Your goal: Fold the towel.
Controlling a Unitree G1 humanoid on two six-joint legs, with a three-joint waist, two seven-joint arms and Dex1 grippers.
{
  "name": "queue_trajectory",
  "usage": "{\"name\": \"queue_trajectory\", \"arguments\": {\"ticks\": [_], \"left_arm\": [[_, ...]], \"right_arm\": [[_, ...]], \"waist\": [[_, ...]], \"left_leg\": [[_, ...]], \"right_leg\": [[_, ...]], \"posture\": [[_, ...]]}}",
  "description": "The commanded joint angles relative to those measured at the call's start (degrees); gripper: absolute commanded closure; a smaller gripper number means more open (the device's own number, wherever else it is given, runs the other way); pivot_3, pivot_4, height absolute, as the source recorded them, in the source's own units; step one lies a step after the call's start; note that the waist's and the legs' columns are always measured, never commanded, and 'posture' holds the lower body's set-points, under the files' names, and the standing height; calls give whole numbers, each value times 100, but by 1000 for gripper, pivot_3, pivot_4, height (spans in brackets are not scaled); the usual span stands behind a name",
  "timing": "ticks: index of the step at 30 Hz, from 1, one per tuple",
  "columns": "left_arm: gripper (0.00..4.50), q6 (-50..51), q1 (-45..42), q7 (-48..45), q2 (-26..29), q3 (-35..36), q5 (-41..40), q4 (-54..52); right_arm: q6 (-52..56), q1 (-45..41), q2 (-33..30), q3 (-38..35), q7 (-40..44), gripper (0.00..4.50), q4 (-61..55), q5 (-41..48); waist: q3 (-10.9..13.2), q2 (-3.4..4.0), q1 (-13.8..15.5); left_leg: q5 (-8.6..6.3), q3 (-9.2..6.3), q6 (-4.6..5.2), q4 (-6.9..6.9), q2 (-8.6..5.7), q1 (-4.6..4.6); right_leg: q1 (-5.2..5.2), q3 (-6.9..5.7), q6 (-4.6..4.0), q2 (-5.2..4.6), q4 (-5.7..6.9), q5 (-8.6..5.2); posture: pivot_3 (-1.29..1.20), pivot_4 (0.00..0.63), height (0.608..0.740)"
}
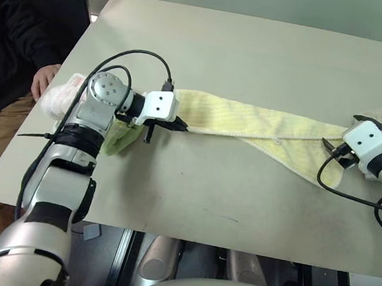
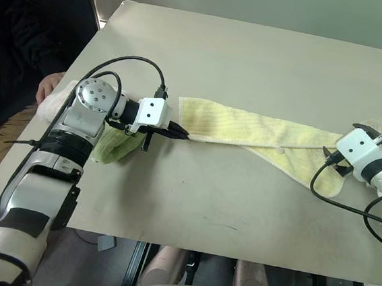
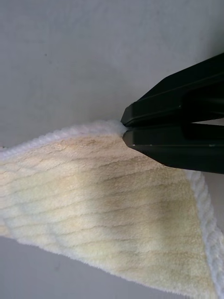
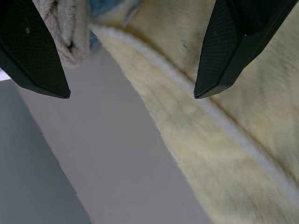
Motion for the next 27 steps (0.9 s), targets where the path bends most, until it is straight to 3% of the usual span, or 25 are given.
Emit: {"name": "queue_trajectory", "arguments": {"ticks": [1, 7, 15, 18, 27], "left_arm": [[4472, 188, 135, 70, 129, 168, -155, -448], [4472, 381, 362, 156, 201, 158, -202, -827], [4472, 524, 413, 225, 197, 130, -233, -998], [4500, 552, 426, 245, 195, 125, -243, -1038], [4500, 600, 473, 261, 259, 172, -274, -1073]], "right_arm": [[-719, -285, -265, 155, -39, 0, 588, -436], [-1571, -906, -613, 632, -291, 0, 1797, -1231], [-2258, -1762, -633, 1220, -750, 0, 2962, -2038], [-2400, -1888, -627, 1311, -759, 886, 3073, -2106], [-2420, -1761, -621, 1236, -719, 4118, 2848, -2099]], "waist": [[0, 0, -2], [1, 2, -19], [2, 6, -31], [2, 6, -34], [2, 6, -33]], "left_leg": [[-1, 0, 2, 0, 0, 0], [-31, 1, 42, 0, 1, 1], [-22, 0, 29, 2, 6, 6], [-21, 1, 26, 2, 6, 6], [-31, 0, 21, 2, 6, 5]], "right_leg": [[0, 0, 0, 0, 1, 0], [-4, -1, -10, -2, 1, 9], [-4, -6, -27, -2, 6, 30], [-4, -6, -30, -2, 5, 32], [-5, -9, -32, -3, 3, 34]], "posture": [[0, 150, 739], [0, 150, 739], [0, 150, 739], [0, 150, 739], [0, 150, 739]]}}
